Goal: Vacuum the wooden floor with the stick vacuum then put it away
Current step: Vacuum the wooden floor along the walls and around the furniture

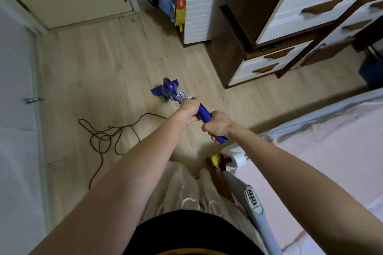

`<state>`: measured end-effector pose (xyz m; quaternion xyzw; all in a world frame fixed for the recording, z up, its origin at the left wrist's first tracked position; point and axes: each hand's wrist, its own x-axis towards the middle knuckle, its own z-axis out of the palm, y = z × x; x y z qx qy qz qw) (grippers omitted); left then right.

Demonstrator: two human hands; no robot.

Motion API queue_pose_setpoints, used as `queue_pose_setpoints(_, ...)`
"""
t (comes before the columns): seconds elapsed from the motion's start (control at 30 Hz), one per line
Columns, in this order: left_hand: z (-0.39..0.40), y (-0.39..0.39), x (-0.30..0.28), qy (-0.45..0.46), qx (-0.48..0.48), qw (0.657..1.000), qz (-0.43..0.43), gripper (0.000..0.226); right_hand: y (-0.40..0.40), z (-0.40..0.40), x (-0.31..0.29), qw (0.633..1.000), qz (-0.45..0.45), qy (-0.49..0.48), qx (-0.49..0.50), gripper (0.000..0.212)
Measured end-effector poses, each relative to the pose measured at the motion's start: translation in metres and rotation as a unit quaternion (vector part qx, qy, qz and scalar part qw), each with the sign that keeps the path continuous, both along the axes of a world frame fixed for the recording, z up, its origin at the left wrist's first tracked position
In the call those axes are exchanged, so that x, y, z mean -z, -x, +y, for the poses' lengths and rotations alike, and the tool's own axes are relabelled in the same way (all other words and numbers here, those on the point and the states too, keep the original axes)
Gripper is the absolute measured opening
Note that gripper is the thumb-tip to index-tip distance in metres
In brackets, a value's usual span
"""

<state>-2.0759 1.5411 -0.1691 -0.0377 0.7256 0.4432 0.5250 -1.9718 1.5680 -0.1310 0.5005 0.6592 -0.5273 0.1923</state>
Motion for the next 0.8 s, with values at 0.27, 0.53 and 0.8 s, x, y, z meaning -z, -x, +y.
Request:
queue_pose_setpoints(0.27,0.041,0.114,0.006,0.002,0.016,1.0,0.011,0.014,0.115,0.036,0.016,1.0,0.001,-0.006,0.03,0.009)
queue_pose_setpoints(0.53,0.072,0.232,-0.001,-0.012,0.028,1.0,-0.006,0.018,0.23,0.064,0.014,0.998,0.021,-0.008,0.059,0.004)
queue_pose_setpoints(0.8,0.088,0.28,-0.012,-0.036,0.044,0.996,-0.069,0.025,0.273,0.091,-0.026,0.999,-0.01,0.01,0.036,0.004)
